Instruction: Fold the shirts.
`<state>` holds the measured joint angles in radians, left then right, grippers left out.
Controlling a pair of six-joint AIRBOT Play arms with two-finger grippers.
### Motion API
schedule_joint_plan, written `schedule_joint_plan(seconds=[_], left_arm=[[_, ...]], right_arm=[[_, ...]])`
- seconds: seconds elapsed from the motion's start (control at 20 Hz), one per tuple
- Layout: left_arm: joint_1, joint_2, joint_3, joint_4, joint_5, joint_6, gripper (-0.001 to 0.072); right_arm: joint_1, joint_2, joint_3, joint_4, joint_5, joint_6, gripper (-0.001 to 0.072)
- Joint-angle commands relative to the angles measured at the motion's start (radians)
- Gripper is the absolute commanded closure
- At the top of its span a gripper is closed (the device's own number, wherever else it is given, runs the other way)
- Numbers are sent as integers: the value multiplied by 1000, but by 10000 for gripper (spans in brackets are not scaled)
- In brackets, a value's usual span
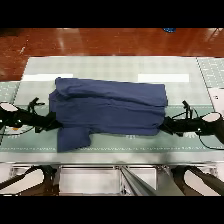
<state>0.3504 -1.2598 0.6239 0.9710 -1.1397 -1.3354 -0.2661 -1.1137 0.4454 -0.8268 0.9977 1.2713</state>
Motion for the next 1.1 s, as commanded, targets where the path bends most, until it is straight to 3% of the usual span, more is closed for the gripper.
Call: schedule_joint_plan(seconds=[0.0,0.25,0.6,0.75,1.05], left_arm=[[0,1,124,-23,-53,4,690],[-7,-48,399,-31,-82,-24,690],[-153,-356,789,-55,-77,-81,690],[-185,-485,940,-55,-79,-148,690],[-185,-612,1034,-55,-98,-200,689]], right_arm=[[32,1,111,-13,58,-30,680],[32,-18,303,-69,68,11,680],[32,-272,557,-5,53,28,679],[32,-344,639,-5,39,51,679],[32,-462,737,16,11,54,679]])
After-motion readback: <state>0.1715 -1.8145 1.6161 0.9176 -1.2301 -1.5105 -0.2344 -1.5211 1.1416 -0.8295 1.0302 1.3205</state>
